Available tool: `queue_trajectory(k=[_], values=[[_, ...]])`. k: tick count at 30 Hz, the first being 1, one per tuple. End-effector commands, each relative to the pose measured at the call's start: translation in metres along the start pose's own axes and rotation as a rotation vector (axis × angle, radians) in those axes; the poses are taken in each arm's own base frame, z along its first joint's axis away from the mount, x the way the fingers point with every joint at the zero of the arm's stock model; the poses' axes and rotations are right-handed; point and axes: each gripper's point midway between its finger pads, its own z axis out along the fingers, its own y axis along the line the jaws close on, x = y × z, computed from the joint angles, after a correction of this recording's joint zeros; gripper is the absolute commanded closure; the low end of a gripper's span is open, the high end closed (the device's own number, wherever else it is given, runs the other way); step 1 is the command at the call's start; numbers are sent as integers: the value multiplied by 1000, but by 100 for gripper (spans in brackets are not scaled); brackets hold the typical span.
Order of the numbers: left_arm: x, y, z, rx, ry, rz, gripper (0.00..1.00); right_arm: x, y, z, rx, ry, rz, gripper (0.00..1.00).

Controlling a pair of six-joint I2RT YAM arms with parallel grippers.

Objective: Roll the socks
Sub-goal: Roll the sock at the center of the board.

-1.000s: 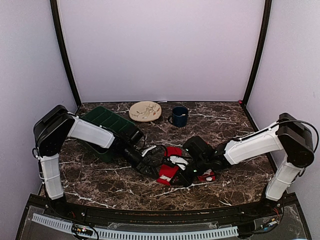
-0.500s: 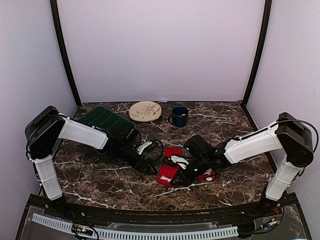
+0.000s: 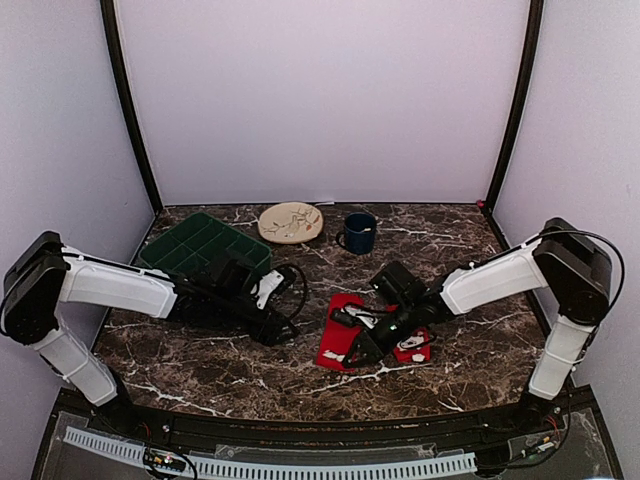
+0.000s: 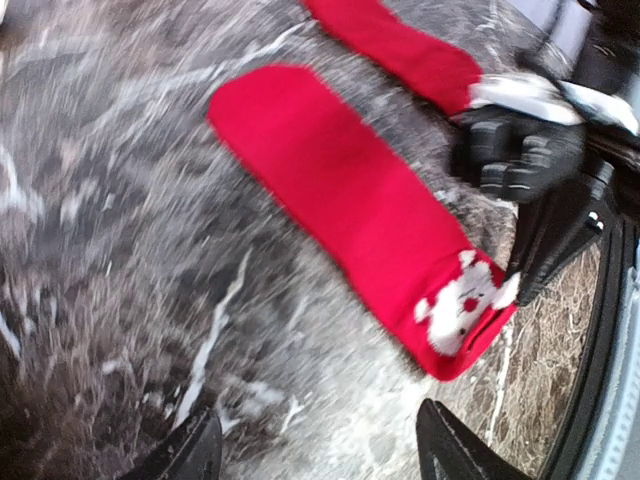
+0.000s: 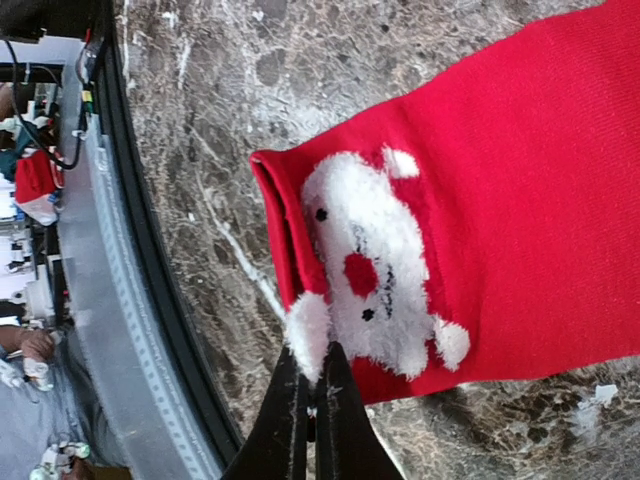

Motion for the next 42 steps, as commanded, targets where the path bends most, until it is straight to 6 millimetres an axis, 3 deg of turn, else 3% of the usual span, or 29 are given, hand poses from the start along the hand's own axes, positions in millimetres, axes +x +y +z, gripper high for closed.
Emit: queue_trajectory(k=[1,5,14,21,33,42], values=[[-16,-26,-2,-91,-82,276,32,-11,12,-6,-107,4,75,100],[-7,-47,7,-128,-67,455,32,-13,14,-6,-154,17,133,100],[7,-60,17,-199,-52,704,32,-5,11,0,-201,75,240,100],[14,-81,17,-211,-126,958,39,-7,12,-1,-242,75,296,100],[14,-100,26,-185,-170,1154,45,-3,12,2,-274,100,354,100],[26,-108,35,-123,-130,1208,49,-4,11,1,-288,95,370,100]])
